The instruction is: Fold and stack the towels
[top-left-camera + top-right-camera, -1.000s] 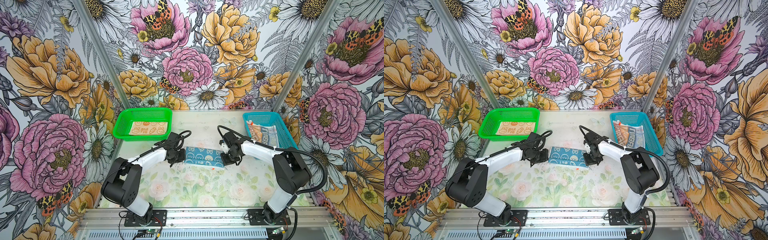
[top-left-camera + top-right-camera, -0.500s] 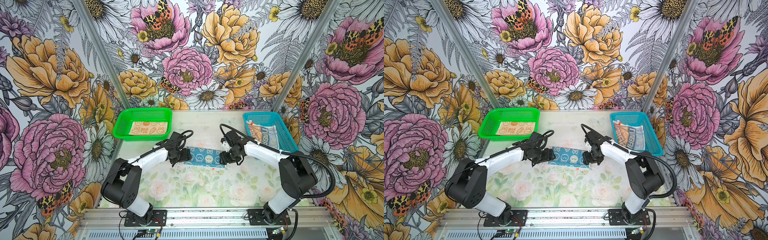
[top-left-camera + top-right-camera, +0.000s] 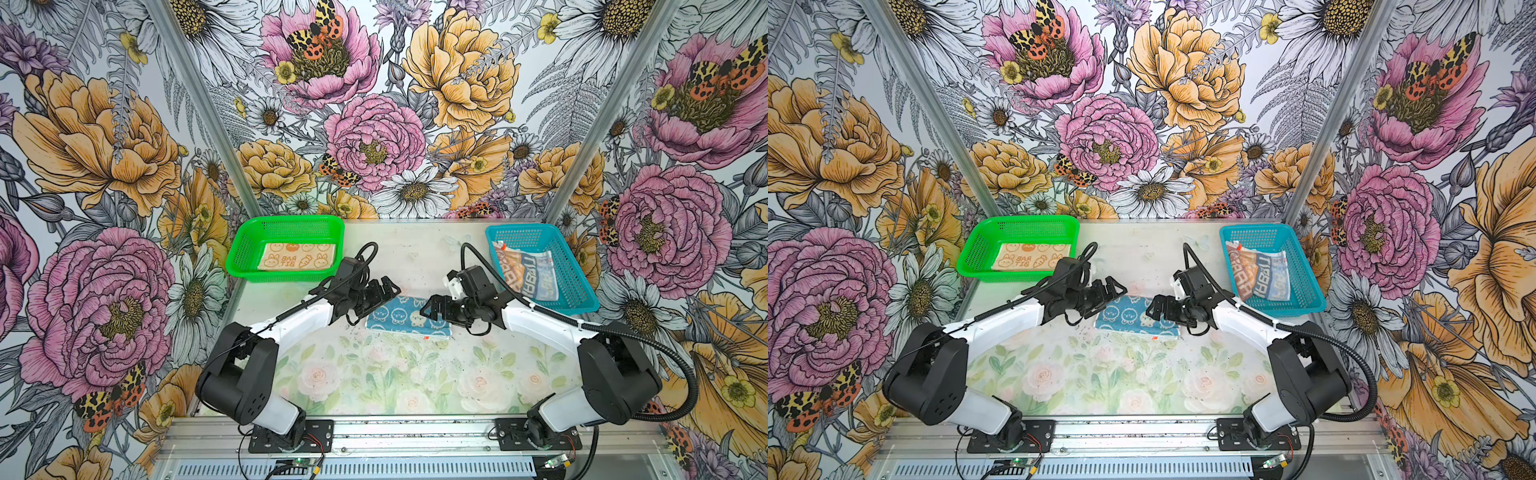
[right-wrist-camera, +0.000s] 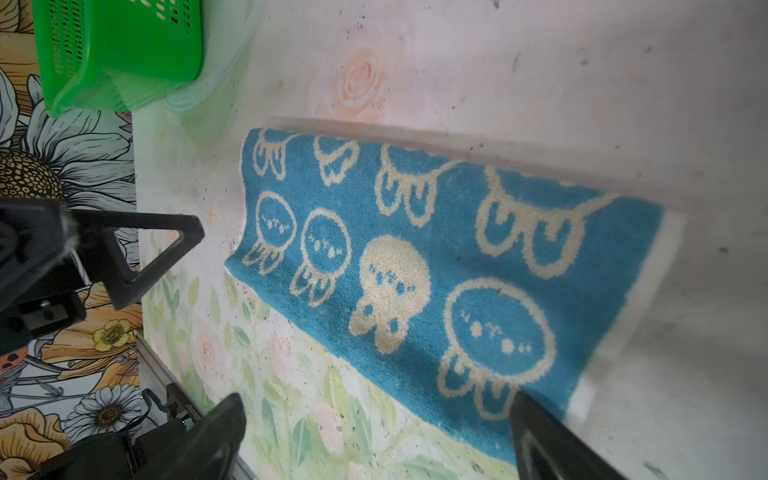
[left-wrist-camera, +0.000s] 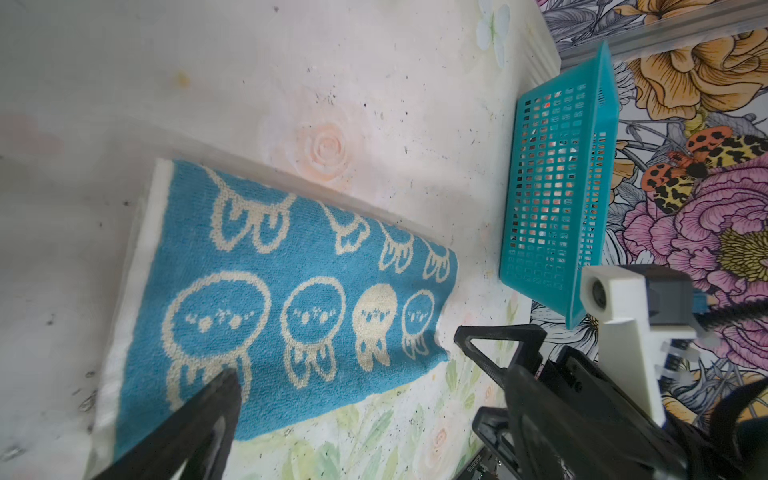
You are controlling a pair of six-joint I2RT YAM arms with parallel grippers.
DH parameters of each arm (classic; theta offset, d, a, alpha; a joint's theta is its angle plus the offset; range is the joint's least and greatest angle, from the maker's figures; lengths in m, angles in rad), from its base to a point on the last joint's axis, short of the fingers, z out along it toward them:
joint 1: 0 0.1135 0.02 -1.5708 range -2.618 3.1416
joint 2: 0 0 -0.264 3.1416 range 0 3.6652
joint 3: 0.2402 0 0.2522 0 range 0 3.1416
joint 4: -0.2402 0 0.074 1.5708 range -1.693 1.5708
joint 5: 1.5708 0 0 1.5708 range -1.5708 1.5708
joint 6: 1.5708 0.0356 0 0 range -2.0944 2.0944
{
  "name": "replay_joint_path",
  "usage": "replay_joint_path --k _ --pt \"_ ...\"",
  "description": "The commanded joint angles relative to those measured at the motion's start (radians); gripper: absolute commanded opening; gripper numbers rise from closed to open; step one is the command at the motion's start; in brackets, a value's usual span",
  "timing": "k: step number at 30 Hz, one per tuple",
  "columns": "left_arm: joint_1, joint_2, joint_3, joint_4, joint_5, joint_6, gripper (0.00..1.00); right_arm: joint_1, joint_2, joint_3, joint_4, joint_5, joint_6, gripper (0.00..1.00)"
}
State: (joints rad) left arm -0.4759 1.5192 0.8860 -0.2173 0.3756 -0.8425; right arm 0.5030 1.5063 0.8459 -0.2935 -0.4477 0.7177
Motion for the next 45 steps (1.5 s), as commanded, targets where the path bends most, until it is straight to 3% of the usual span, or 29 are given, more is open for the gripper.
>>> replay_joint_path --k 1,14,26,34,45 --pt "-0.021 0.021 -0.044 0.097 0.049 -0.055 0.99 0.017 0.025 -0.045 0.178 -0.062 0.097 0.99" --pt "0.028 0.056 -0.213 0.090 0.028 0.014 0.99 0.012 0.067 -0.222 0.206 0.003 0.059 0.99" --pt "0.029 0.047 0.028 -0.059 0.014 0.092 0.99 -0.031 -0.043 -0.021 0.066 -0.012 -0.004 0.99" --pt "0.042 0.190 0.196 -0.036 0.036 0.075 0.99 -0.104 0.159 0.152 0.072 -0.051 -0.029 0.99" --pt "0.065 0.349 0.175 0.008 0.049 0.103 0.99 -0.128 0.296 0.150 0.099 -0.025 -0.080 0.99"
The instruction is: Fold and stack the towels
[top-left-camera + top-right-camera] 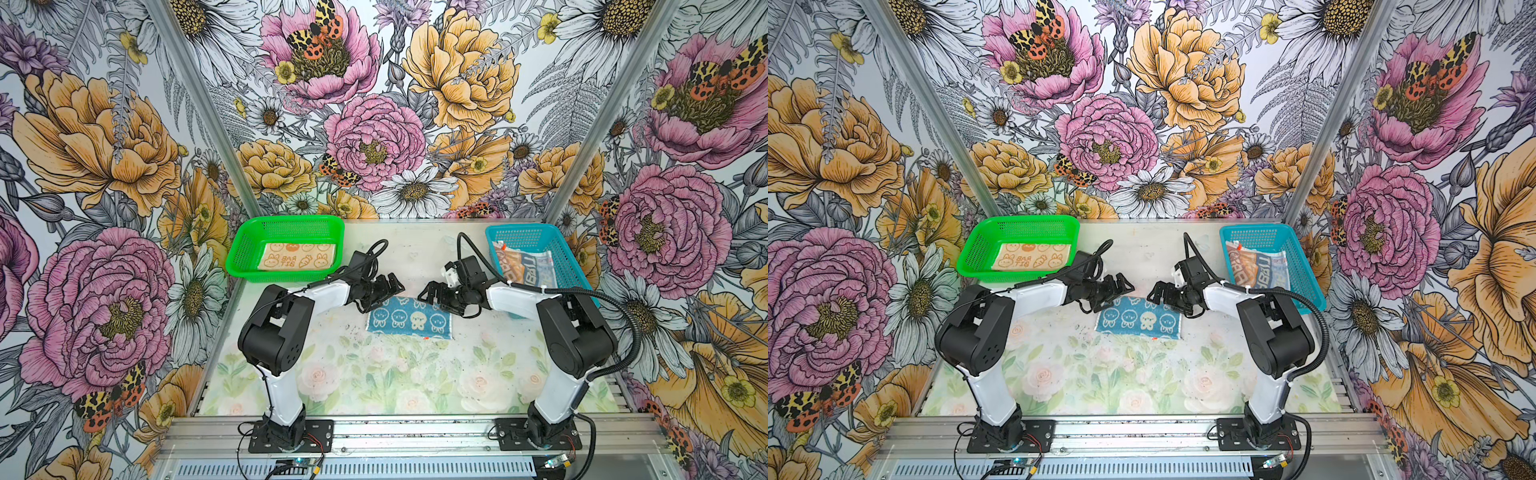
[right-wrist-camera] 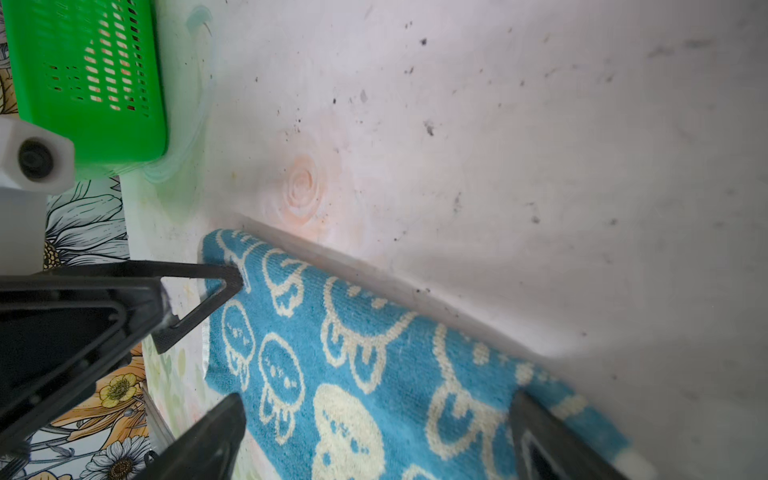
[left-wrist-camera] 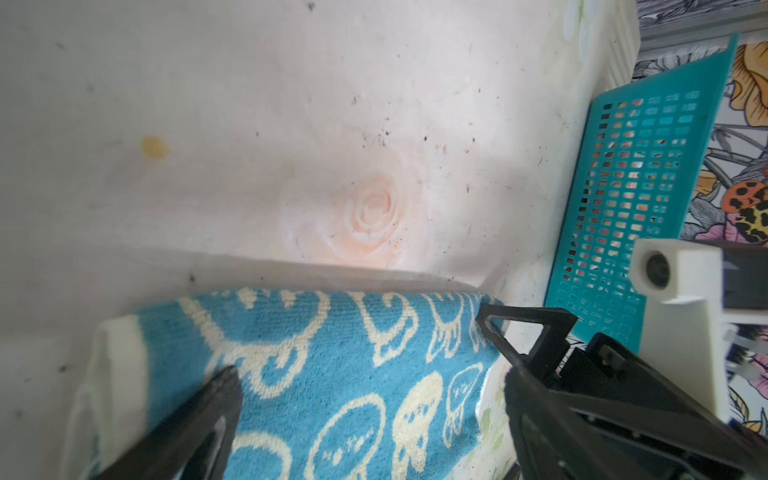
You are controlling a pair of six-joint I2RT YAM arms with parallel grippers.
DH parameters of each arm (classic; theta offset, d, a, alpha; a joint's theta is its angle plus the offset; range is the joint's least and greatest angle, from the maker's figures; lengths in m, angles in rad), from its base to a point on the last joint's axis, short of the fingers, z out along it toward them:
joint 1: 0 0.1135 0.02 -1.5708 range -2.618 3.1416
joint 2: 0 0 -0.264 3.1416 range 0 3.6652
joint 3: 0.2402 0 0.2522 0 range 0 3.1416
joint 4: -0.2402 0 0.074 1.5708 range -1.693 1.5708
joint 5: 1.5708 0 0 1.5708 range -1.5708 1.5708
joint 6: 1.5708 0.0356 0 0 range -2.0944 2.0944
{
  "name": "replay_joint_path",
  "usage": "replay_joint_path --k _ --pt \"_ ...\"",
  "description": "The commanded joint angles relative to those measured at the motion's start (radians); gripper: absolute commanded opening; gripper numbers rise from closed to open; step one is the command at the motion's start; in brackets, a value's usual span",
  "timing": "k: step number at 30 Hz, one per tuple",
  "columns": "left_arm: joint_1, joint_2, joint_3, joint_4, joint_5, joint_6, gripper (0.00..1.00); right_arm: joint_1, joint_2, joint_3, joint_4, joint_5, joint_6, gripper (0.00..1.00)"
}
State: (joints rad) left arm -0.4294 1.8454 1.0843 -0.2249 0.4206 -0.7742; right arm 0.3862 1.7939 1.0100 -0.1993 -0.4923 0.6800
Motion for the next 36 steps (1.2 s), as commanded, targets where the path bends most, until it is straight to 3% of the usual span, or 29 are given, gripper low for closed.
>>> replay_joint_path --k 1,7,18,28,36 --pt "0.023 0.027 -0.029 0.016 0.005 0.039 0.99 -0.016 0.009 -0.017 0.003 0.024 -0.050 0.99" --pt "0.029 0.000 0.012 -0.058 0.006 0.096 0.99 -0.034 -0.051 -0.009 -0.010 0.005 -0.069 0.99" --pt "0.014 -0.061 0.174 -0.536 -0.165 0.351 0.99 -0.031 -0.213 -0.086 -0.147 0.095 -0.120 0.99" --pt "-0.015 0.020 0.194 -0.608 -0.185 0.393 0.97 -0.010 -0.249 -0.187 -0.160 0.121 -0.136 0.99" --pt "-0.059 0.120 0.259 -0.688 -0.255 0.429 0.90 0.017 -0.254 -0.197 -0.159 0.132 -0.129 0.99"
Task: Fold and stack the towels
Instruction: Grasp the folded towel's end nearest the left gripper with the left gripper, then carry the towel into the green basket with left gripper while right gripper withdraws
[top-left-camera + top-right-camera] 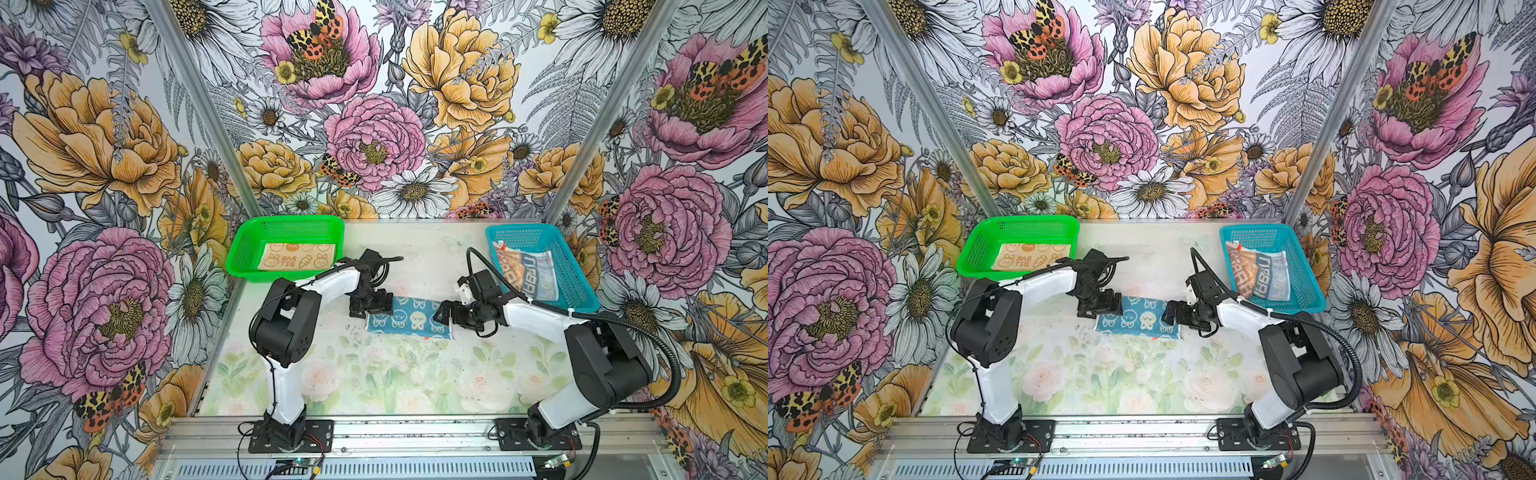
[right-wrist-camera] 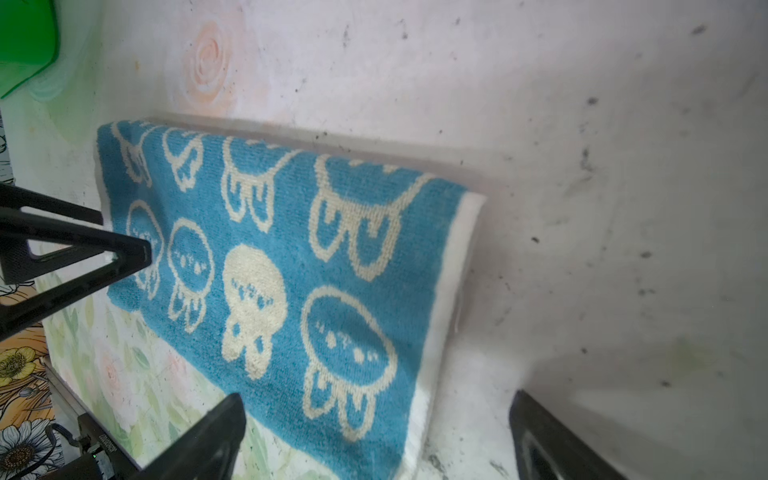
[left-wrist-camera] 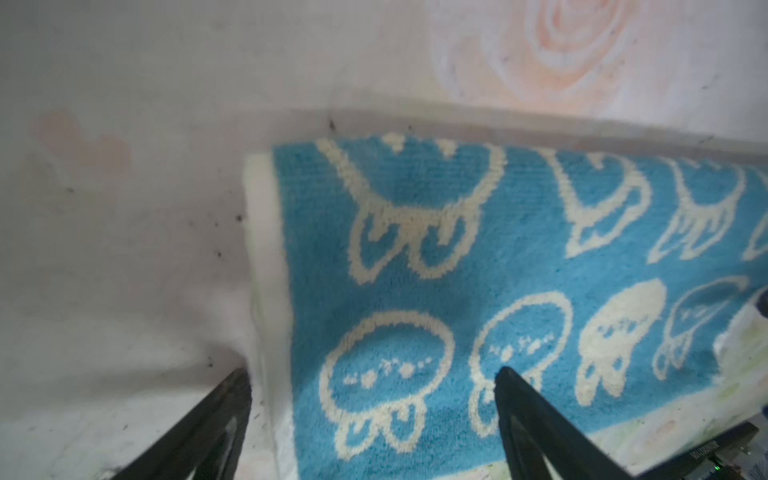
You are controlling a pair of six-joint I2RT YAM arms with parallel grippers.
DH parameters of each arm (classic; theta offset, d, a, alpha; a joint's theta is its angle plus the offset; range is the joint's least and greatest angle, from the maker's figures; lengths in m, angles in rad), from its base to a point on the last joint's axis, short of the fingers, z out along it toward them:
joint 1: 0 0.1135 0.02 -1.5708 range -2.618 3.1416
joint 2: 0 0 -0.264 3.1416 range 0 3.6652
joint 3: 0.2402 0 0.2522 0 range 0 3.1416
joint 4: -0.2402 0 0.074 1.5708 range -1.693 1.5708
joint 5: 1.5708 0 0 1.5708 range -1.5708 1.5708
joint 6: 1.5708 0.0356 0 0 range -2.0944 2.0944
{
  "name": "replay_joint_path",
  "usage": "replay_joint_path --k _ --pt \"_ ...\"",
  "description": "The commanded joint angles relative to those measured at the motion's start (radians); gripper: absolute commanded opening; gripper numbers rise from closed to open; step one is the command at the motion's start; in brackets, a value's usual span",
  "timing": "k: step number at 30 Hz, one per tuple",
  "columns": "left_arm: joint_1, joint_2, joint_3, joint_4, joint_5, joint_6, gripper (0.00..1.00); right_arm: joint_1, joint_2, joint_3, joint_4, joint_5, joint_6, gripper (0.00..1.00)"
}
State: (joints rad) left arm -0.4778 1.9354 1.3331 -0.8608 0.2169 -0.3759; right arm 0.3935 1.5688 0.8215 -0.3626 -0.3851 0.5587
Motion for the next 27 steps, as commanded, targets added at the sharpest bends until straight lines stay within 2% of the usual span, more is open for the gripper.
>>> replay_joint_path --k 1,5,7,11,13,15,17,19,27 --pt "-0.014 0.032 0.013 -0.052 -0.054 0.031 0.88 0.011 -0.028 -0.009 0.005 0.025 -0.008 0.99" --pt "-0.025 0.057 0.028 -0.073 -0.081 0.041 0.76 0.014 -0.025 -0.007 0.005 0.029 -0.007 0.99" --pt "-0.034 0.069 0.034 -0.090 -0.111 0.051 0.66 0.014 -0.030 -0.006 0.005 0.029 -0.007 0.99" --pt "-0.042 0.092 0.037 -0.104 -0.142 0.068 0.38 0.013 -0.035 0.003 0.005 0.029 -0.006 0.99" --pt "-0.048 0.105 0.042 -0.110 -0.147 0.072 0.32 0.013 -0.031 0.009 0.005 0.029 -0.008 0.99" --pt "-0.054 0.115 0.053 -0.113 -0.150 0.076 0.17 0.014 -0.023 0.015 0.005 0.031 -0.011 0.99" --pt "-0.061 0.123 0.071 -0.119 -0.149 0.085 0.07 0.013 -0.018 0.023 0.005 0.031 -0.015 0.99" --pt "-0.062 0.136 0.092 -0.132 -0.145 0.090 0.01 0.013 -0.012 0.034 0.005 0.031 -0.018 0.99" --pt "-0.051 0.168 0.201 -0.206 -0.175 0.122 0.00 -0.001 -0.009 0.084 0.003 0.008 -0.041 0.99"
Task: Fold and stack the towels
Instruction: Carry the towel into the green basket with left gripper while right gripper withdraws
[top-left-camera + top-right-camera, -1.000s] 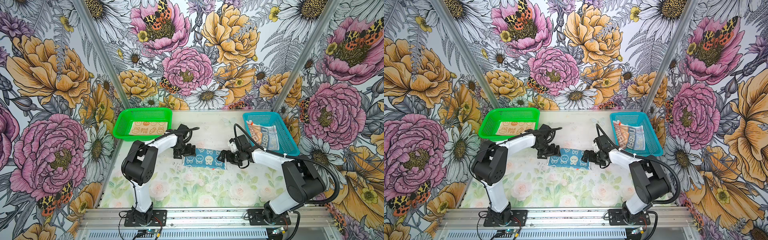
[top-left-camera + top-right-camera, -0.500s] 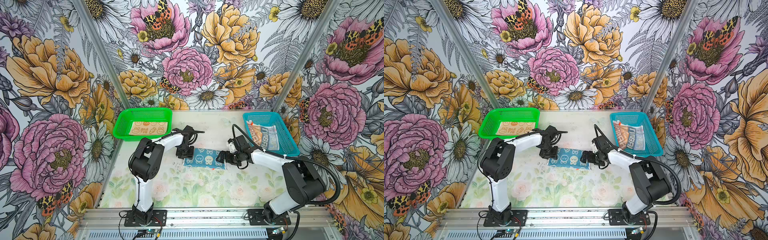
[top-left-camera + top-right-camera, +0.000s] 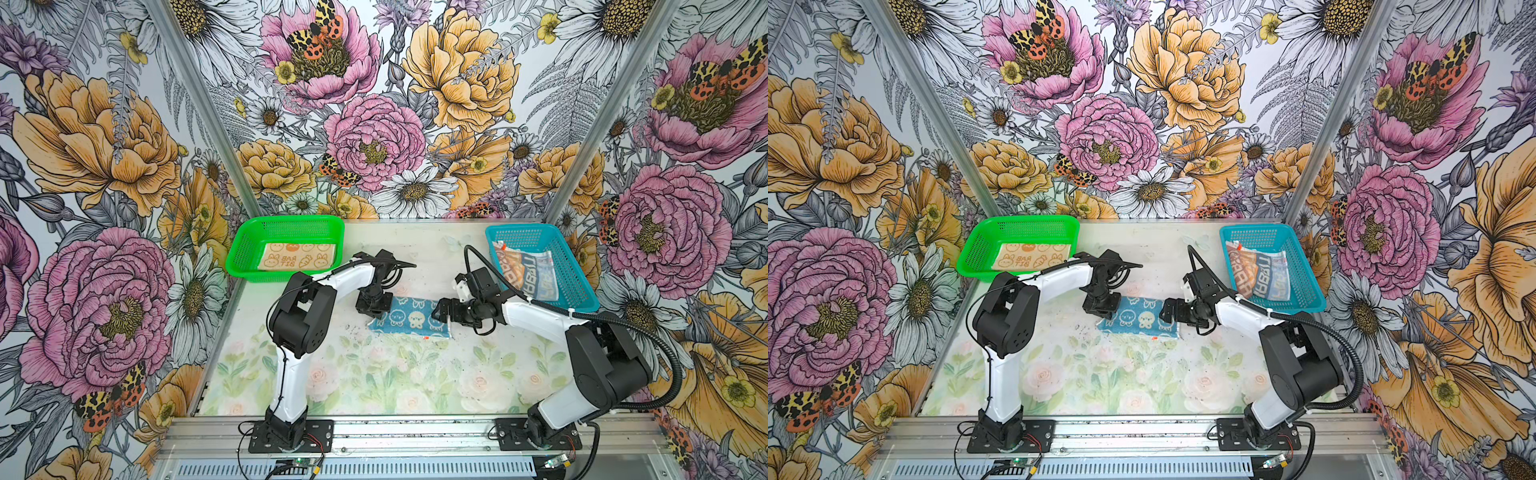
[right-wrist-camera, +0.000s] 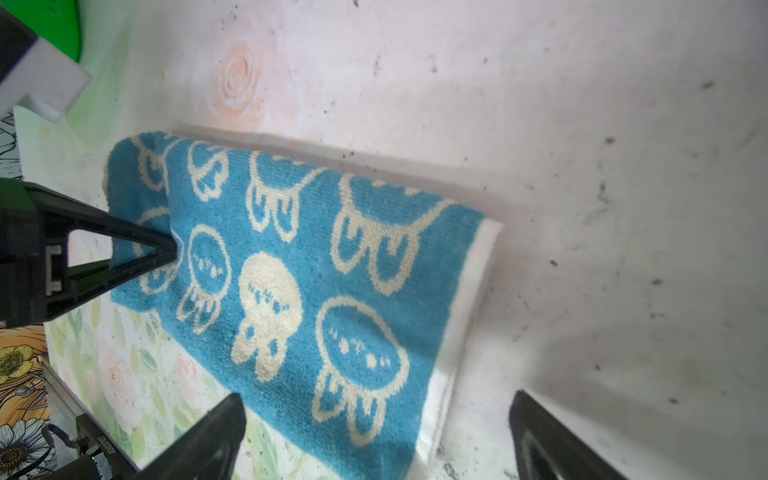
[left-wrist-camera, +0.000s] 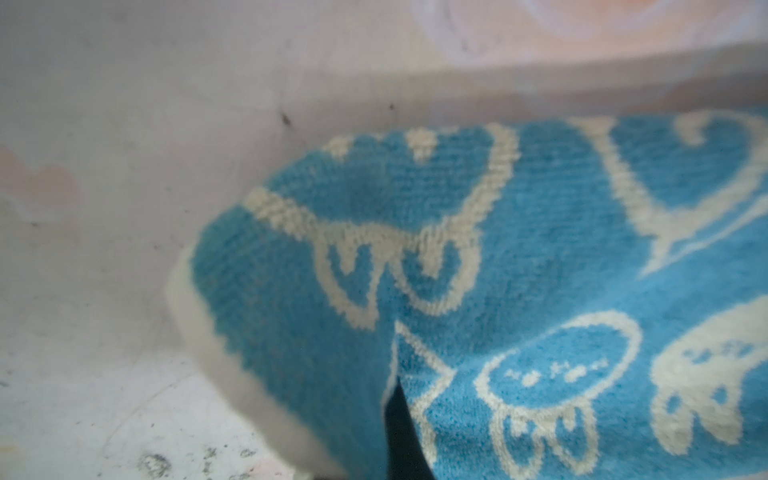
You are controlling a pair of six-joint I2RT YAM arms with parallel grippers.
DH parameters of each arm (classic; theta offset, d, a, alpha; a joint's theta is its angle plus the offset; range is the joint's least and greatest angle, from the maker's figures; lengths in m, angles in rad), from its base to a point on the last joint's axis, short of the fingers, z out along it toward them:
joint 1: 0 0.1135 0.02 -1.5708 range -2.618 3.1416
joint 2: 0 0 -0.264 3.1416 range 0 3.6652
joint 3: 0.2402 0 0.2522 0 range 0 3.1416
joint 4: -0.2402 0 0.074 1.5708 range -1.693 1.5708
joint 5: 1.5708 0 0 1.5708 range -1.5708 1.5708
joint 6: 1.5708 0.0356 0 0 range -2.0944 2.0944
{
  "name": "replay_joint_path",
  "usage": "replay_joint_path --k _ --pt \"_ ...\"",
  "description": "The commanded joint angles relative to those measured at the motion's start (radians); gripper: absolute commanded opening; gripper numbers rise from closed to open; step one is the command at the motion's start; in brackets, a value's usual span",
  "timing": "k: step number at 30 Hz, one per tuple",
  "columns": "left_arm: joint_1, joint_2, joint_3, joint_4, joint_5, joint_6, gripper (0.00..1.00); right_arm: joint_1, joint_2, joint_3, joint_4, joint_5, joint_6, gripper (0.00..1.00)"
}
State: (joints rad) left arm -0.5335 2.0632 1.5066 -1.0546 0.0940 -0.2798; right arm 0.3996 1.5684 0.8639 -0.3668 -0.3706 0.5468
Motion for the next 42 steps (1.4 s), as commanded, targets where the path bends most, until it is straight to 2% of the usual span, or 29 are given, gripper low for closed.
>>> replay_joint_path --k 1,6,11,15,21,30,34,42 --pt "0.009 0.039 0.058 -0.035 -0.066 0.034 0.00 -0.007 -0.007 0.052 0.005 -0.013 -0.035 0.99" --pt "0.037 0.030 0.238 -0.142 -0.180 0.090 0.00 -0.006 0.011 0.127 -0.019 -0.036 -0.073 0.99" --pt "0.103 0.071 0.454 -0.258 -0.348 0.163 0.00 0.001 0.024 0.225 -0.032 -0.050 -0.114 0.99" --pt "0.157 0.098 0.586 -0.283 -0.428 0.214 0.00 0.010 0.058 0.324 -0.056 -0.059 -0.143 0.99" --pt "0.213 0.166 0.771 -0.280 -0.626 0.330 0.00 0.041 0.132 0.469 -0.077 -0.059 -0.154 0.99" --pt "0.323 0.268 0.984 -0.275 -0.657 0.437 0.00 0.104 0.250 0.664 -0.101 -0.063 -0.156 0.99" --pt "0.368 0.286 0.993 -0.264 -0.696 0.481 0.00 0.122 0.289 0.731 -0.118 -0.054 -0.156 0.99" --pt "0.456 0.281 0.949 -0.175 -0.677 0.555 0.00 0.140 0.346 0.820 -0.134 -0.052 -0.160 0.99"
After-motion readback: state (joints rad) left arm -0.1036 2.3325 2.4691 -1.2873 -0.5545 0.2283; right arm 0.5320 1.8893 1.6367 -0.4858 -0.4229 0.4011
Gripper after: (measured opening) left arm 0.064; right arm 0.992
